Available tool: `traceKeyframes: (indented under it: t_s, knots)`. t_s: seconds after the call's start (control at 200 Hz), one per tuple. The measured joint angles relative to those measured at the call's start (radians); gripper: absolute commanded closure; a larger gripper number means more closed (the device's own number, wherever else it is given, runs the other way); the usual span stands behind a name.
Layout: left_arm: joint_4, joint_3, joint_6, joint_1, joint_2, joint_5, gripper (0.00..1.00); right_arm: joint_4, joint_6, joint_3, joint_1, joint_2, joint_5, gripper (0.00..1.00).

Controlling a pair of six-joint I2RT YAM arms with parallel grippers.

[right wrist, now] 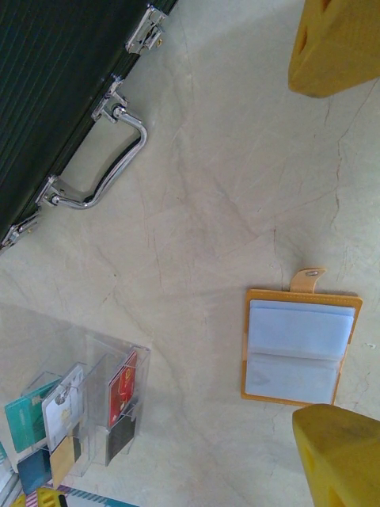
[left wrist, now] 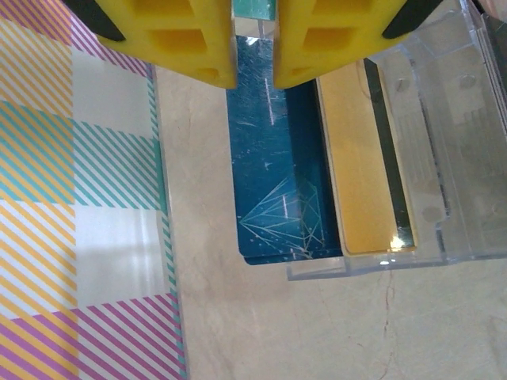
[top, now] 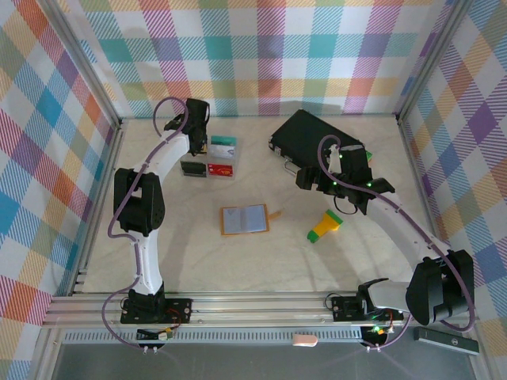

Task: Take the credit cards out of the card holder

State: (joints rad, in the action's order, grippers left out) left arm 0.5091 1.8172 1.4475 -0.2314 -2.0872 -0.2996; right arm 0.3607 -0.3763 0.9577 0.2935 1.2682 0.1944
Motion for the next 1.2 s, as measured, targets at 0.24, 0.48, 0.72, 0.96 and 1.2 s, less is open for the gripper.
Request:
traceKeyframes:
  t_s: [0.24, 0.48, 0.72, 0.96, 1.2]
  knots:
    - [-0.023, 0.000, -0.028, 0.005, -0.008, 0.022, 0.74, 0.000, 0.000, 0.000, -0.001, 0.008, 0.000, 0.01]
    - [-0.008, 0.000, -0.111, 0.006, -0.002, 0.046, 0.60, 0.001, 0.000, 0.003, -0.006, 0.011, 0.000, 0.01]
    - [0.011, -0.142, -0.308, 0.006, 0.184, 0.114, 0.27, 0.025, -0.003, 0.031, -0.007, 0.036, 0.006, 0.01]
    - [0.023, -0.343, -0.541, 0.008, 0.456, 0.136, 0.14, 0.034, -0.028, 0.056, 0.019, 0.098, 0.023, 0.01]
    - [0.009, -0.574, -0.753, 0.036, 0.656, 0.214, 0.00, 0.072, -0.067, 0.132, 0.199, 0.211, -0.023, 0.00]
